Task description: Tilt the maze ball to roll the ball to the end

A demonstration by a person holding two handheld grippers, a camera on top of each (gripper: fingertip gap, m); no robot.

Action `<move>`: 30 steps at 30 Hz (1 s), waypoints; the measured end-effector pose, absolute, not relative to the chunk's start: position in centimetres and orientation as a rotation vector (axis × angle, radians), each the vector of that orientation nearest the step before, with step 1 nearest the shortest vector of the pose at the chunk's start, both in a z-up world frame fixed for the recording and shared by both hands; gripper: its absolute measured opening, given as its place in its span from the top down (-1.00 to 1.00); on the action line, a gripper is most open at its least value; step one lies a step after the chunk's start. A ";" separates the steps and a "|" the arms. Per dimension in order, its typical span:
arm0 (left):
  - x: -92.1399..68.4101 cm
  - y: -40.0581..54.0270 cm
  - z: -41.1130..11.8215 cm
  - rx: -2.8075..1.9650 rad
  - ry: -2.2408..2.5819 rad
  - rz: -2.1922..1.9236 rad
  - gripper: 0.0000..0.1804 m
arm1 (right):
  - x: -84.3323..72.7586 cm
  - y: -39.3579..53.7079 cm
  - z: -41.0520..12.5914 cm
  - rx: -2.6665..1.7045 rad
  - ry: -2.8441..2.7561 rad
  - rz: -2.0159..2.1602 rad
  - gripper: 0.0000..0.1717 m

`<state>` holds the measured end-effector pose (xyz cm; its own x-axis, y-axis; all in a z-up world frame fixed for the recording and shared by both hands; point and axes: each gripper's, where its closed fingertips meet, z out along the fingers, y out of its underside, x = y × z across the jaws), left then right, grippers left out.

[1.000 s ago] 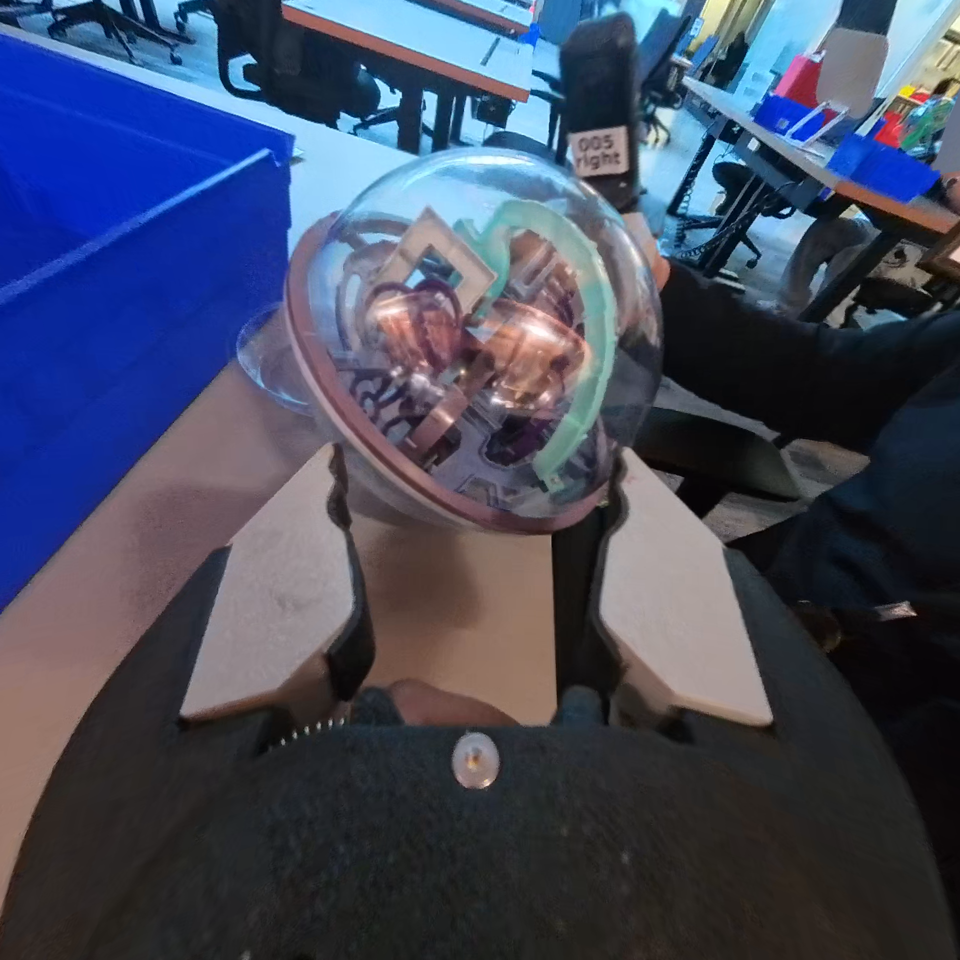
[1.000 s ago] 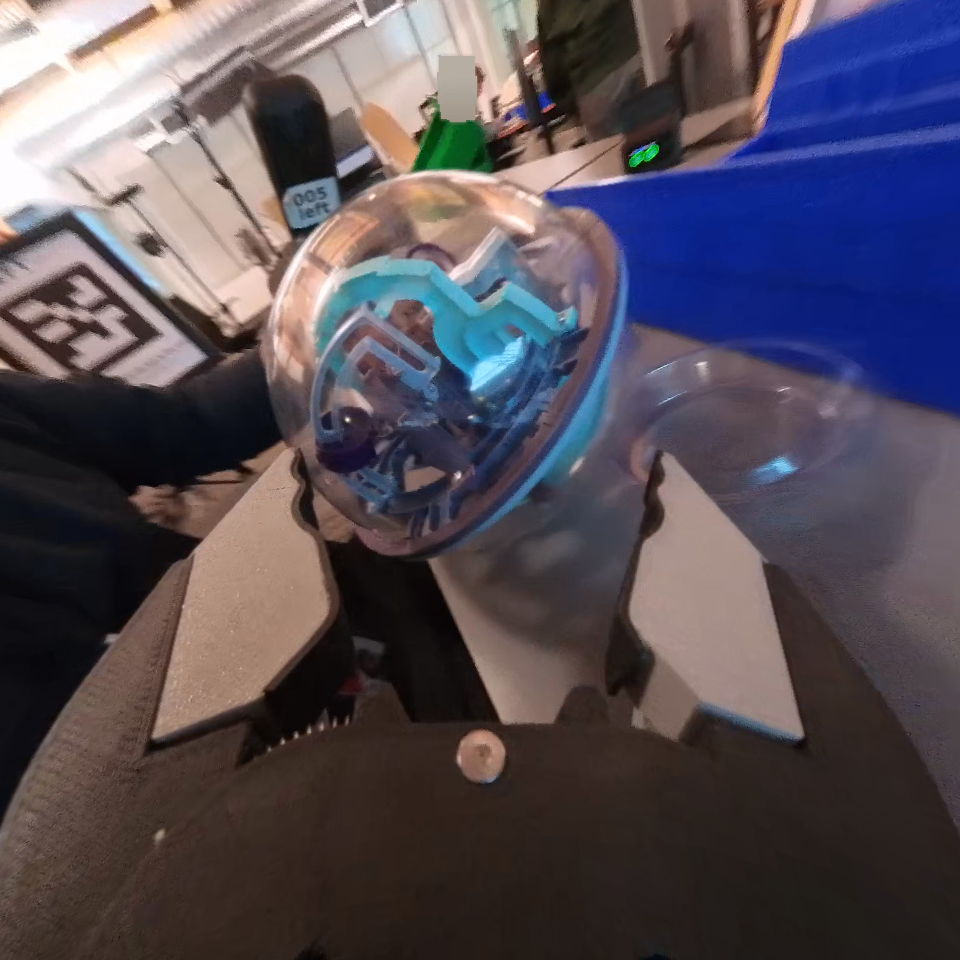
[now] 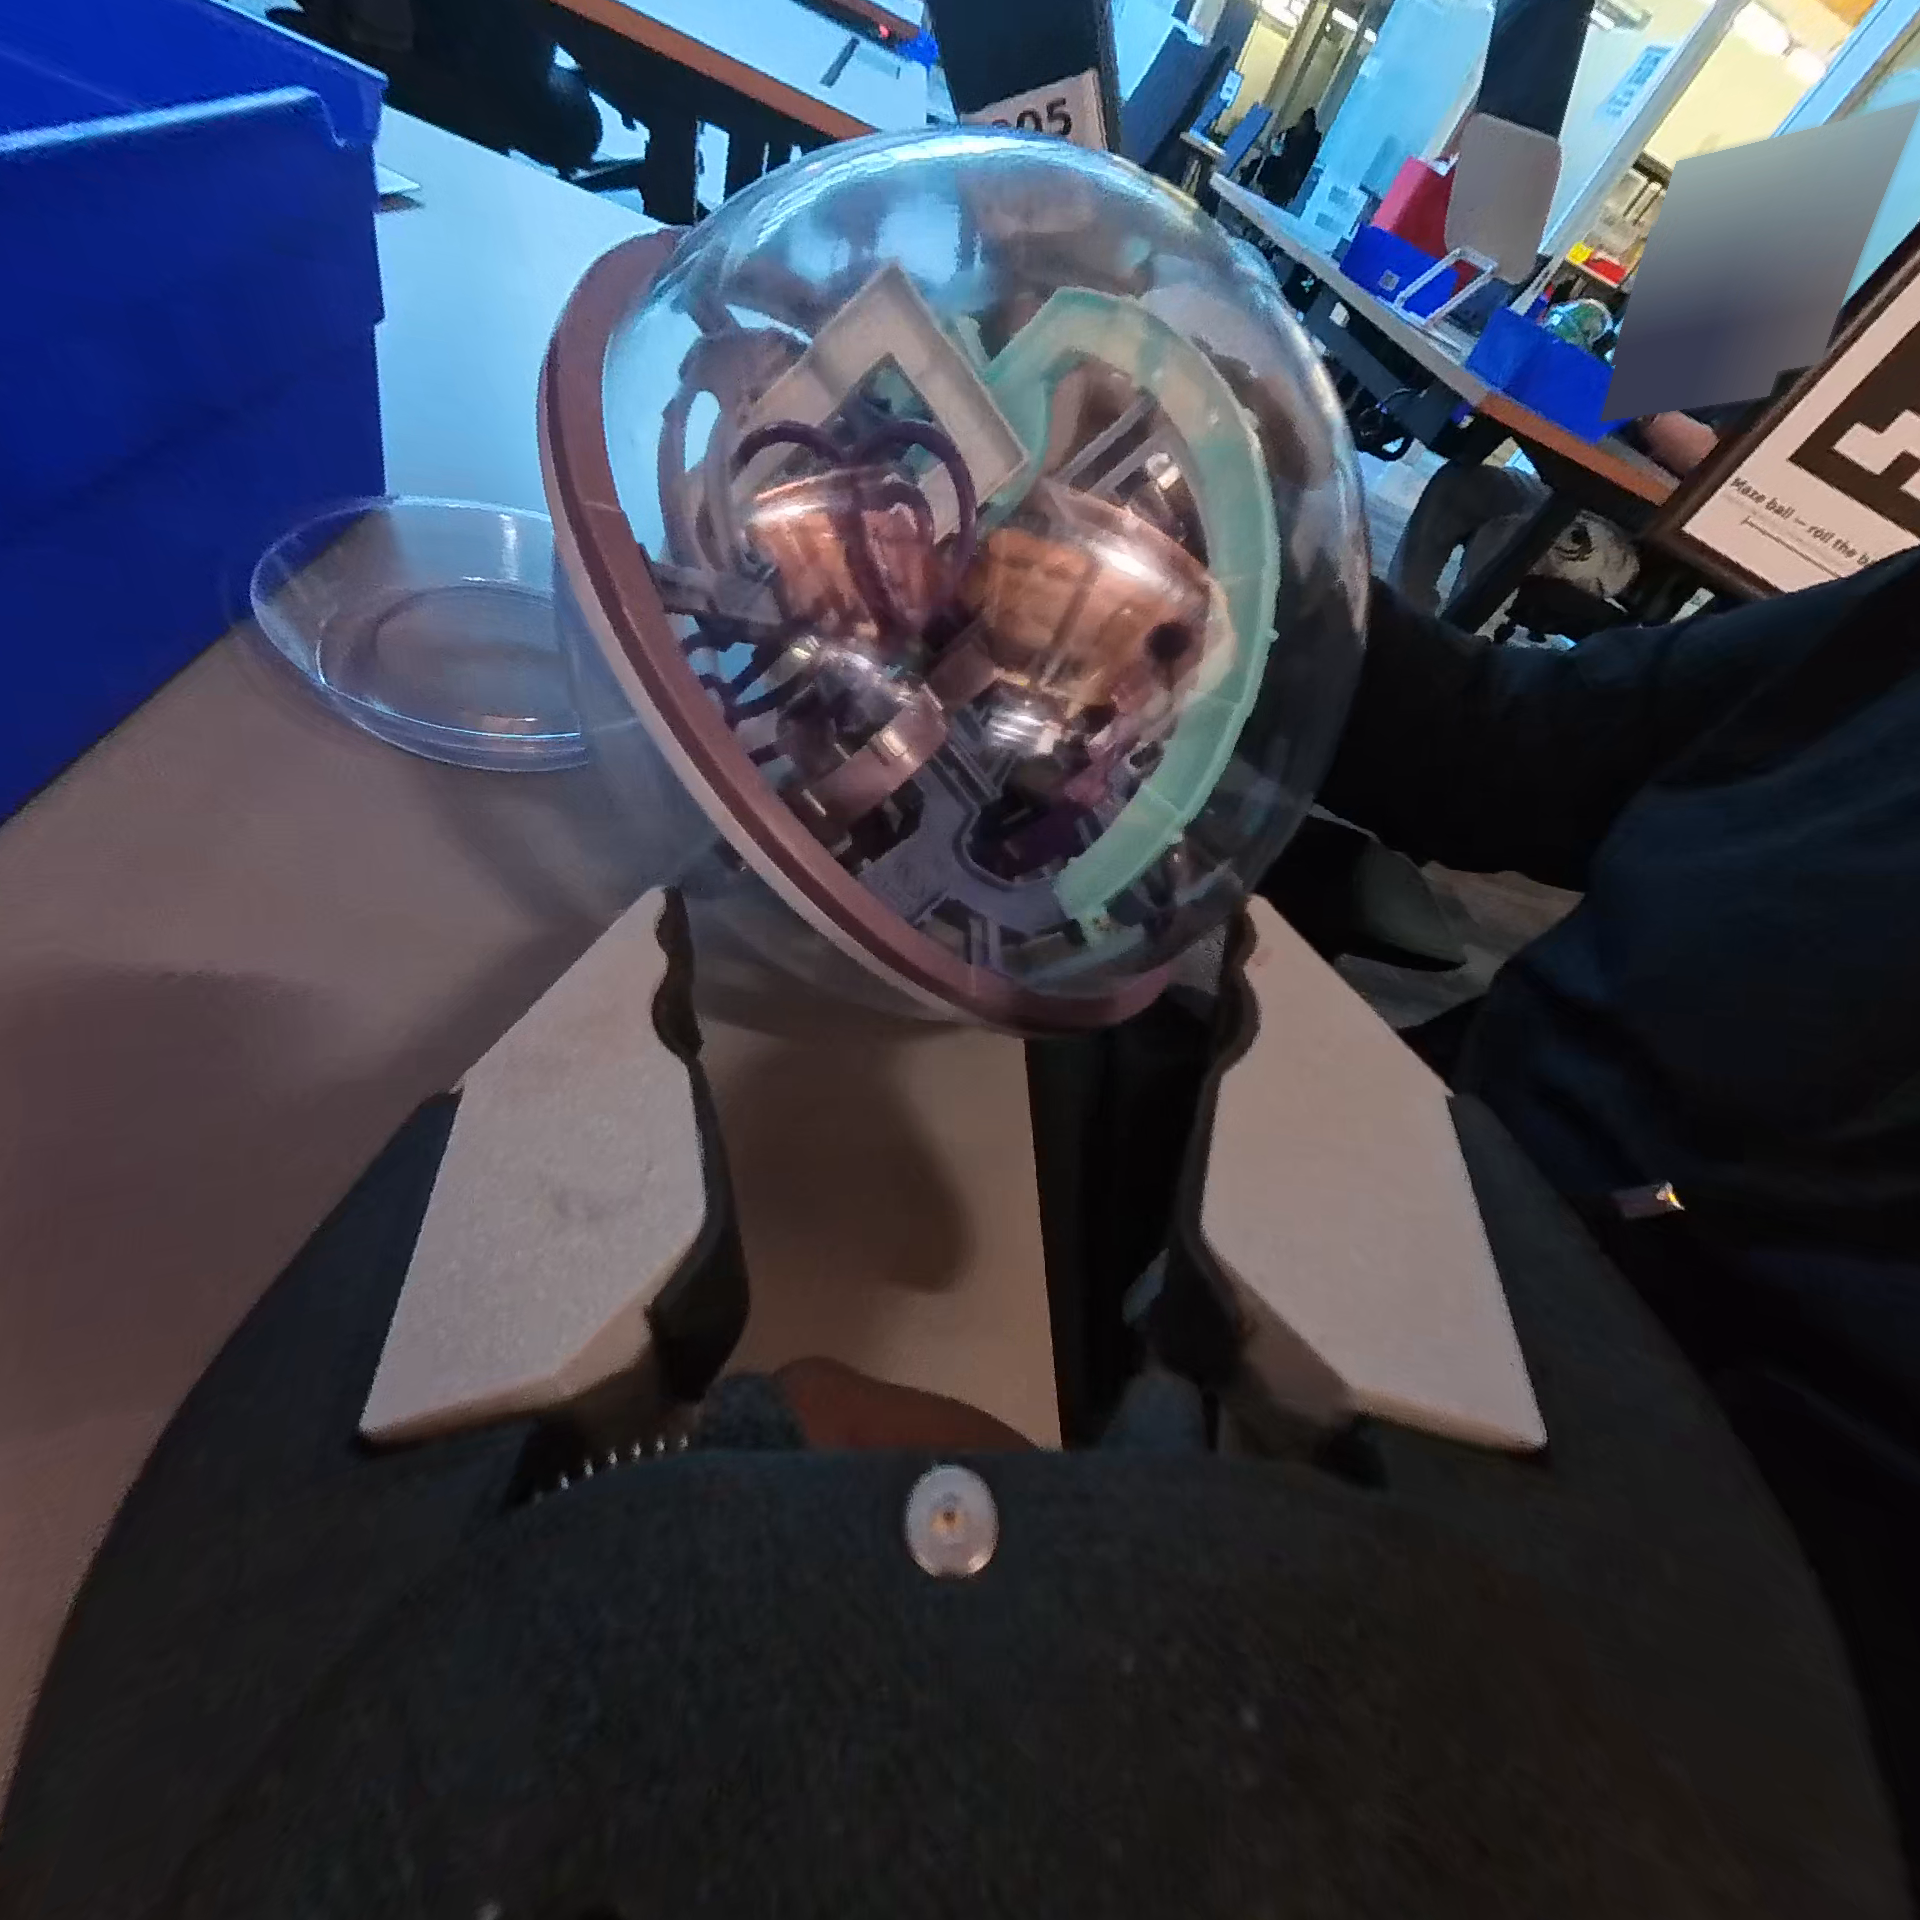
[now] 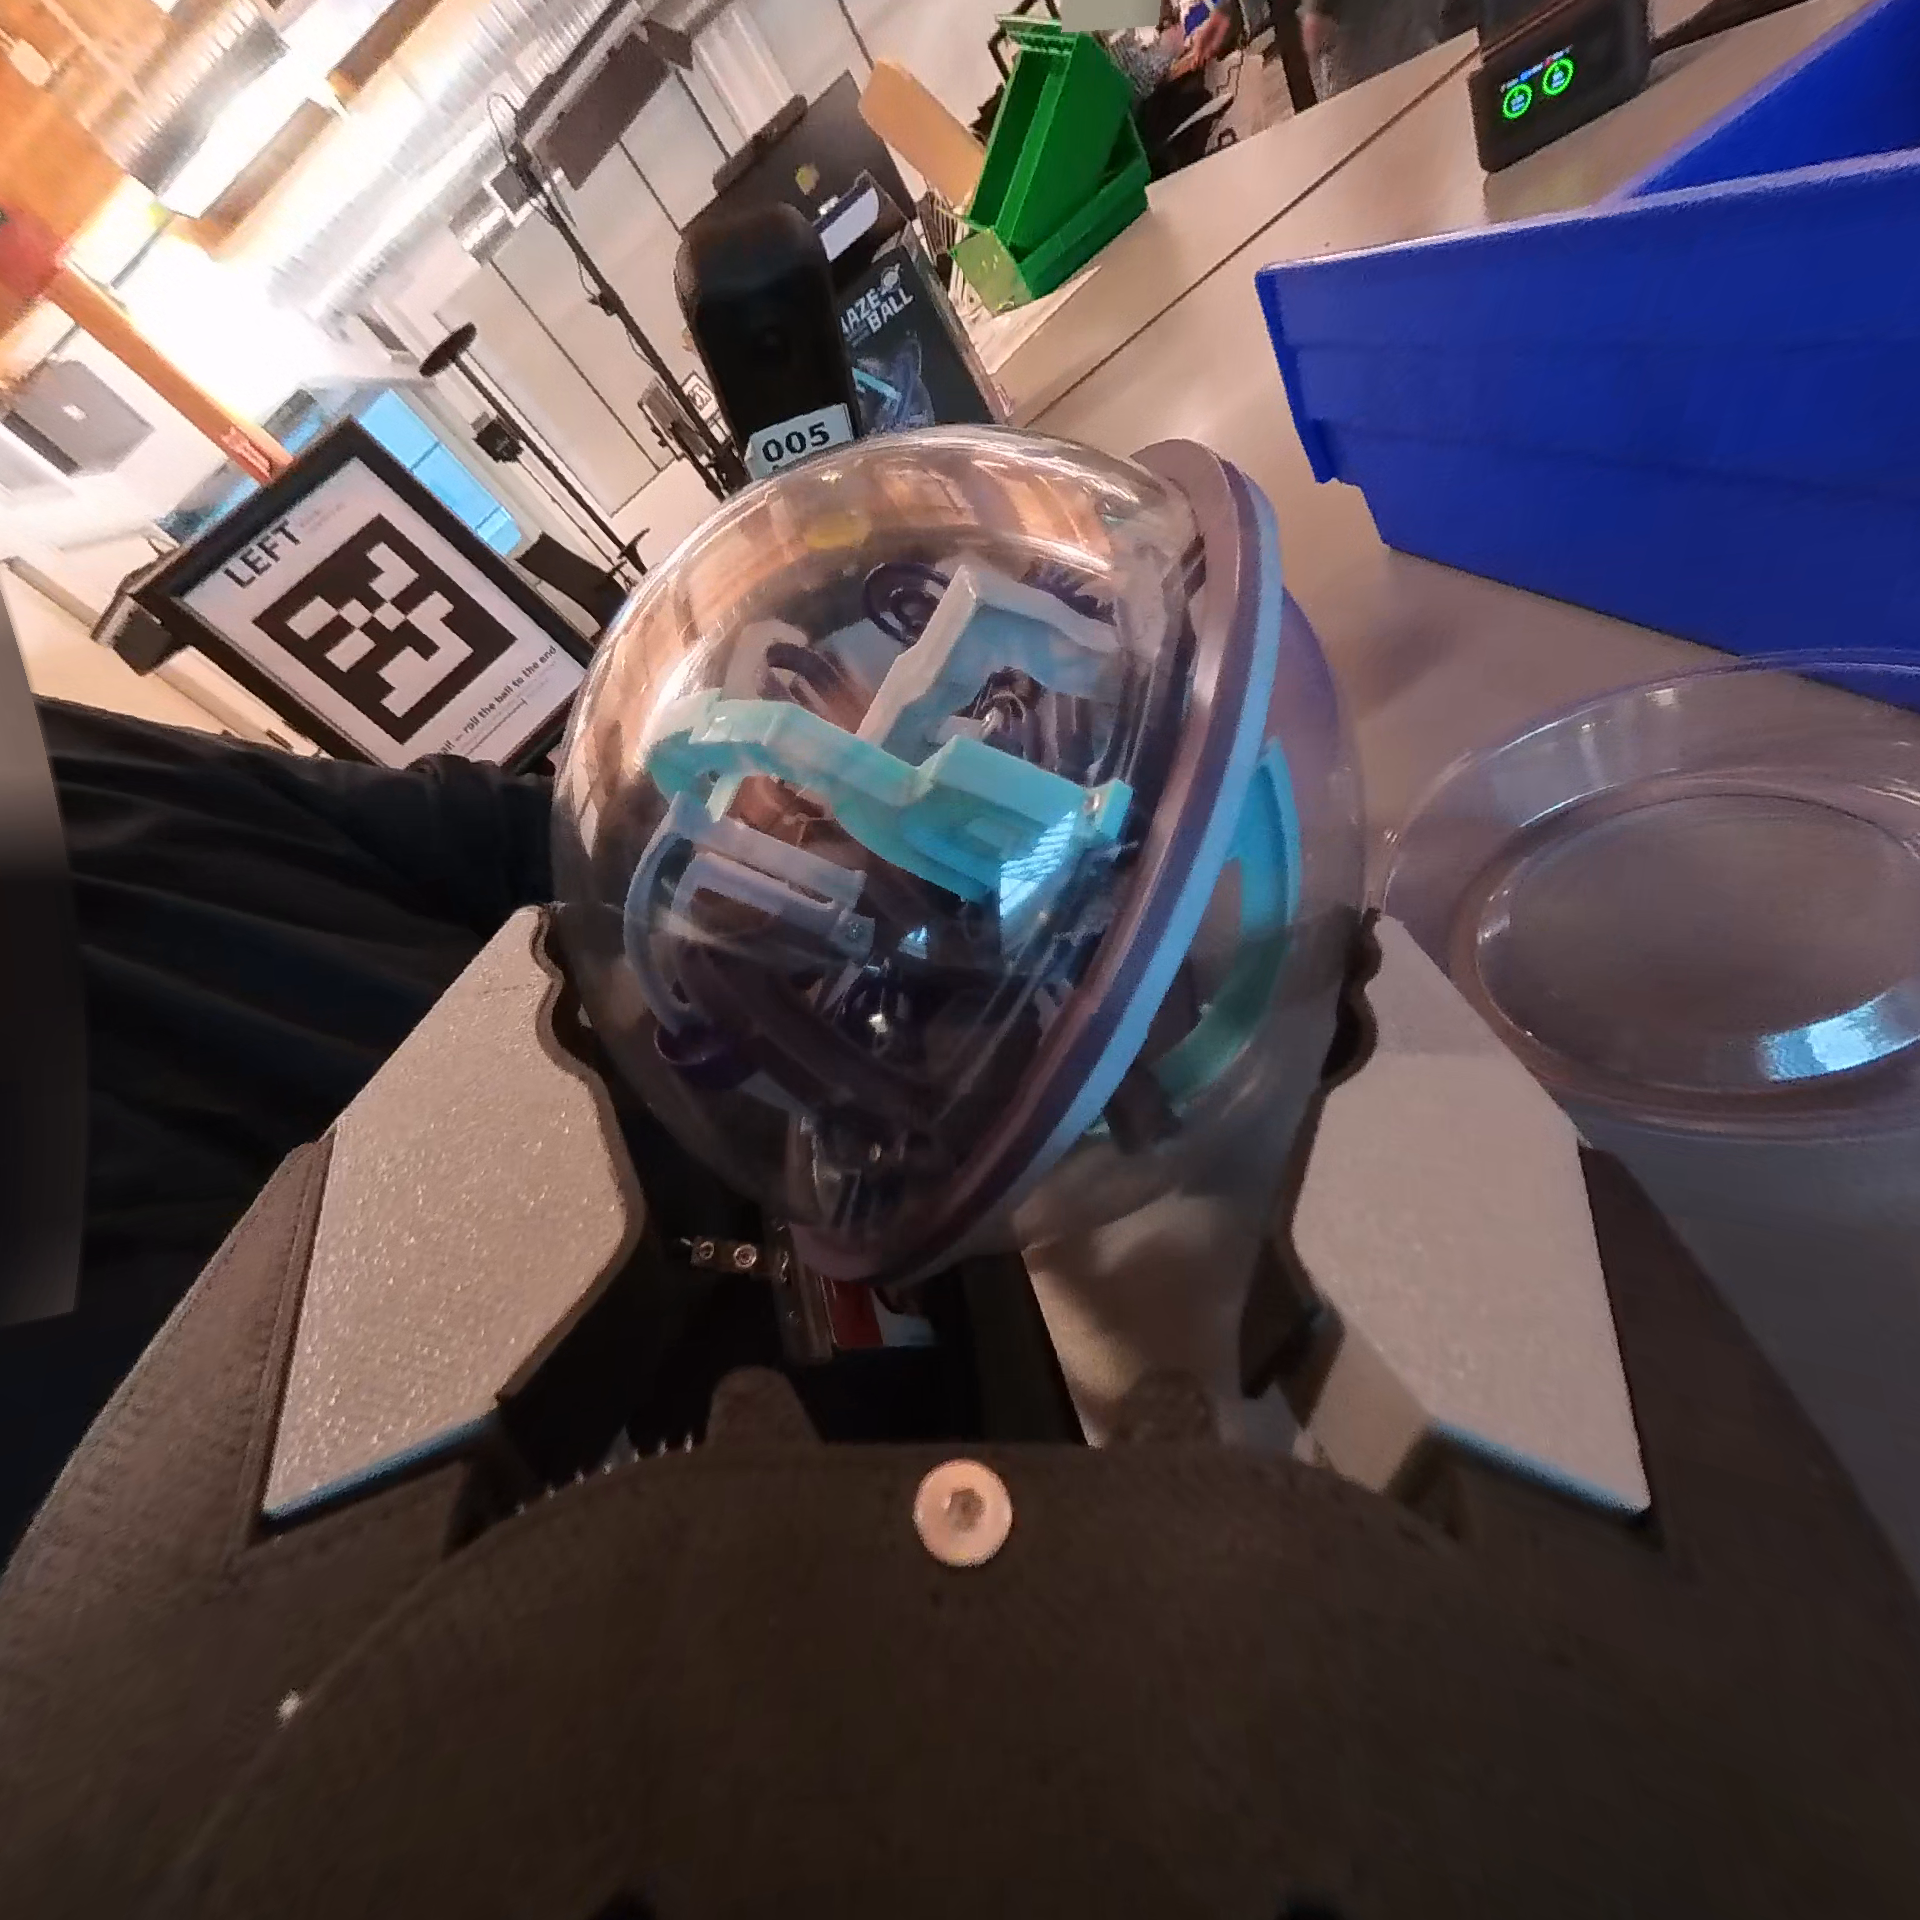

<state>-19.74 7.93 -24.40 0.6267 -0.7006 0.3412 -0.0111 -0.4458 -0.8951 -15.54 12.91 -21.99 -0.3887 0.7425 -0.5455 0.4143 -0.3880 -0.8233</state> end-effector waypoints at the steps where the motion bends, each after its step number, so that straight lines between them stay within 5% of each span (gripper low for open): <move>1: -19.8 7.9 -24.5 -1.887 0.568 -0.887 -0.10 | -15.5 12.9 -22.0 -1.566 -1.564 1.851 -0.63; 30: -21.6 9.4 -25.3 -1.955 0.416 -0.711 0.04 | -14.6 15.0 -21.8 -1.623 -1.542 1.711 -0.57</move>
